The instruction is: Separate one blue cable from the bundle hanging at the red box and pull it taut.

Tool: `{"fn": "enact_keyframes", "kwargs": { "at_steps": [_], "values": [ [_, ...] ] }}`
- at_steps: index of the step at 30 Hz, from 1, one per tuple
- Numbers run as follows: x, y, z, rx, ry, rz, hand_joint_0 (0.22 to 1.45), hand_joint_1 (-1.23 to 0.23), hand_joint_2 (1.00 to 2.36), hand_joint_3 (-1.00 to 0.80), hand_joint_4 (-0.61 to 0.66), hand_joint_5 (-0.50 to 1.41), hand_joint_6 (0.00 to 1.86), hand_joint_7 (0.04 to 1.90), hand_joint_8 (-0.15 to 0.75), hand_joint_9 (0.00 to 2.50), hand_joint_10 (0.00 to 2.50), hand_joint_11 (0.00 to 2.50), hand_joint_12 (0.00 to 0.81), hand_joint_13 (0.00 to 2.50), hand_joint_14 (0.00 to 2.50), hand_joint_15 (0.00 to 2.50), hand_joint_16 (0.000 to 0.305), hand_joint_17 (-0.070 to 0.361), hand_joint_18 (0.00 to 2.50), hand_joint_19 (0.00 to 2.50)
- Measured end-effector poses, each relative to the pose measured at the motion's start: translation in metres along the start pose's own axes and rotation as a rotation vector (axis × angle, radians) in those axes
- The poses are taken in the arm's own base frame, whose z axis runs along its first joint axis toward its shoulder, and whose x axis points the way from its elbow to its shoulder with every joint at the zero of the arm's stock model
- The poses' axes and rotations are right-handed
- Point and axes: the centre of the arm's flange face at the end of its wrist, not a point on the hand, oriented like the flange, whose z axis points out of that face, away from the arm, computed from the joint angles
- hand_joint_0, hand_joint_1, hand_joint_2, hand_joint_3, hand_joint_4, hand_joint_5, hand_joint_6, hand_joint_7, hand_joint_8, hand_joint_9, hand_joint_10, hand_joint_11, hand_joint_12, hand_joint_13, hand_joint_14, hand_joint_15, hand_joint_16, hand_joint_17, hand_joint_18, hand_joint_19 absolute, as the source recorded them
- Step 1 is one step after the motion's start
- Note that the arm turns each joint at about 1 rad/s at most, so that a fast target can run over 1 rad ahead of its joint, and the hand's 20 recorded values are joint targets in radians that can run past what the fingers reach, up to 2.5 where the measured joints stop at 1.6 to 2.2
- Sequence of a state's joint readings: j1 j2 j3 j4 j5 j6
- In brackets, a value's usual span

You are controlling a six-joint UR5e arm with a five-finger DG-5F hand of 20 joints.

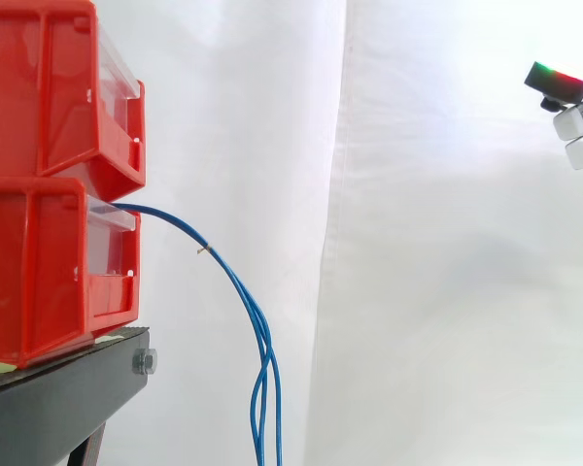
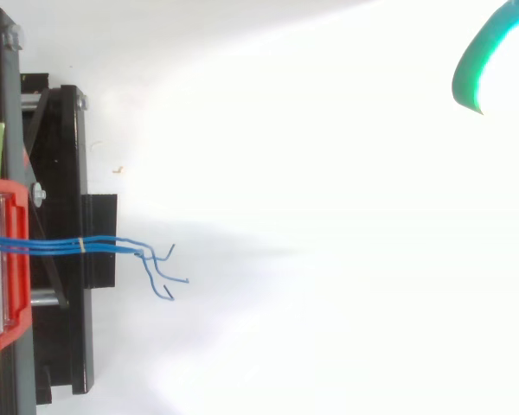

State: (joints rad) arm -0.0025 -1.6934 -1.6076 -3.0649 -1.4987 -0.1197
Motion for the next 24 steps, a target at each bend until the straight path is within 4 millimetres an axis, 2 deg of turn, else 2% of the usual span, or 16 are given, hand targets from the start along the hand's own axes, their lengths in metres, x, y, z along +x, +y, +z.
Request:
{"fn": "enact_keyframes", "kwargs": {
  "at_steps": [7, 11, 13, 14, 17, 24],
  "values": [
    [0.0000, 0.0001, -0.0001, 0.000, 0.000, 0.000, 0.53, -0.62, 1.00, -0.50, 0.15, -0.23, 0.50, 0.66, 0.240, 0.45, 0.00, 0.00, 0.334, 0.23, 0.00, 0.05, 0.045, 0.102, 0.23, 0.20],
    [0.0002, 0.0004, -0.0001, -0.001, 0.000, 0.000, 0.53, -0.62, 1.00, -0.50, 0.16, -0.23, 0.50, 0.67, 0.249, 0.50, 0.00, 0.00, 0.383, 0.37, 0.00, 0.12, 0.046, 0.102, 0.31, 0.21],
    [0.0000, 0.0002, -0.0001, 0.000, 0.000, 0.000, 0.54, -0.63, 1.00, -0.50, 0.18, -0.22, 0.50, 0.67, 0.254, 0.52, 0.00, 0.01, 0.356, 0.39, 0.00, 0.14, 0.044, 0.099, 0.35, 0.24],
    [0.0000, 0.0002, -0.0001, 0.000, 0.000, 0.000, 0.55, -0.63, 1.00, -0.49, 0.20, -0.21, 0.50, 0.68, 0.269, 0.62, 0.00, 0.05, 0.354, 0.51, 0.01, 0.19, 0.043, 0.096, 0.45, 0.29],
    [0.0001, 0.0002, -0.0001, 0.000, 0.000, 0.000, 0.55, -0.64, 1.00, -0.48, 0.21, -0.20, 0.50, 0.70, 0.272, 0.69, 0.00, 0.10, 0.350, 0.61, 0.01, 0.26, 0.041, 0.091, 0.53, 0.36],
    [-0.0002, 0.0001, -0.0001, 0.000, 0.000, 0.000, 0.56, -0.65, 1.00, -0.47, 0.20, -0.19, 0.50, 0.71, 0.273, 0.73, 0.00, 0.15, 0.352, 0.65, 0.01, 0.28, 0.039, 0.088, 0.55, 0.35]
  ]
}}
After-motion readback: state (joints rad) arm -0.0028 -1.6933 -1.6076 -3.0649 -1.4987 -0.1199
